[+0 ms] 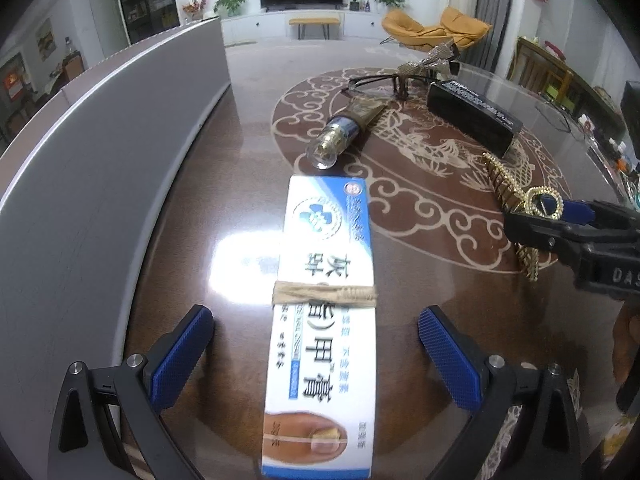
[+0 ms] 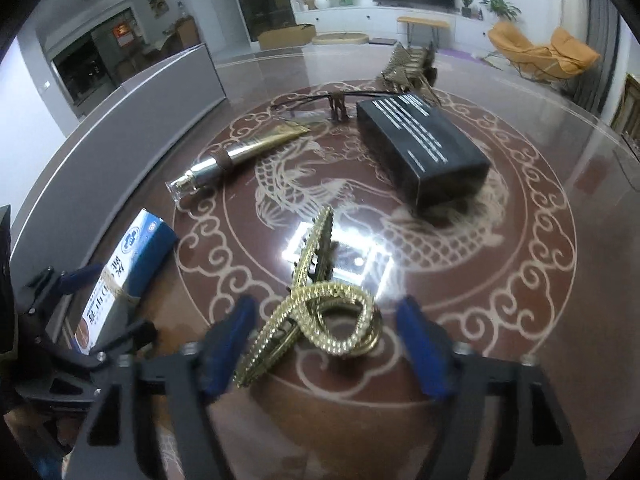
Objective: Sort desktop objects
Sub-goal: 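Grasp the gold chain necklace with the right tool while the left tool holds the box, then carry the box and necklace into the white bin and open both tools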
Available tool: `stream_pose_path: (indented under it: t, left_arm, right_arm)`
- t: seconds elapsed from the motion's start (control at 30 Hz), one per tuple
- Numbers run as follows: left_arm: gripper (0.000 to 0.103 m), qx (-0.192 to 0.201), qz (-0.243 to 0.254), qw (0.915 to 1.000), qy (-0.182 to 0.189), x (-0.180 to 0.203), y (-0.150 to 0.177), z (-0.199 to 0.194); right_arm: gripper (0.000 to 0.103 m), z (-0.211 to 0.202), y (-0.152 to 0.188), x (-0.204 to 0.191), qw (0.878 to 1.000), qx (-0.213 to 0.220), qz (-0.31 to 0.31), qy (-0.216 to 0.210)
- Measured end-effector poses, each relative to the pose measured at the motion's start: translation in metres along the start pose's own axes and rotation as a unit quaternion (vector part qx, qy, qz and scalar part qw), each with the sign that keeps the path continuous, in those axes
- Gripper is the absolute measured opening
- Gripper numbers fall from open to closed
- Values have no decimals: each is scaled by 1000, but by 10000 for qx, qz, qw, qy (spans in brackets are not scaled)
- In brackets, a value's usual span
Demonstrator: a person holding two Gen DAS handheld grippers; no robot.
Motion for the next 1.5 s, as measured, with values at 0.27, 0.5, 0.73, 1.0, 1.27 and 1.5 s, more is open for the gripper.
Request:
stream_pose_path:
  t: [0.27, 0.5, 0.73, 1.0, 1.27, 1.5]
  left_arm:
    - [43, 353, 36, 9994, -4, 7, 5, -15]
    - [43, 424, -210, 9977, 489, 3, 27, -34]
    - [43, 465, -260, 9971, 542, -1, 45, -47]
    - [43, 440, -492, 9963, 546, -14, 46, -46]
    - [43, 662, -714, 9913, 887, -19, 42, -75]
    - [43, 1279, -1150, 9775, 1219, -66, 25, -154]
  right_arm:
    - [52, -1, 5, -7, 9966, 302, 259, 715]
    - [11, -39, 16, 8, 9980, 568, 101, 244]
    - [89, -42, 27, 21, 9984, 483, 13, 298]
    - [62, 5, -7, 11, 9978, 360, -42, 559]
    - [44, -31, 6, 15, 9963, 733, -59, 435]
    - [44, -93, -32, -39, 9913, 1163, -144, -597]
Point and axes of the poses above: each gripper's, at about its wrist camera, not at the fingertips, and z roughly the way its jaws point, x to its right, y to its underside, the point moved 2 cm from there along z, roughly the way its jaws point
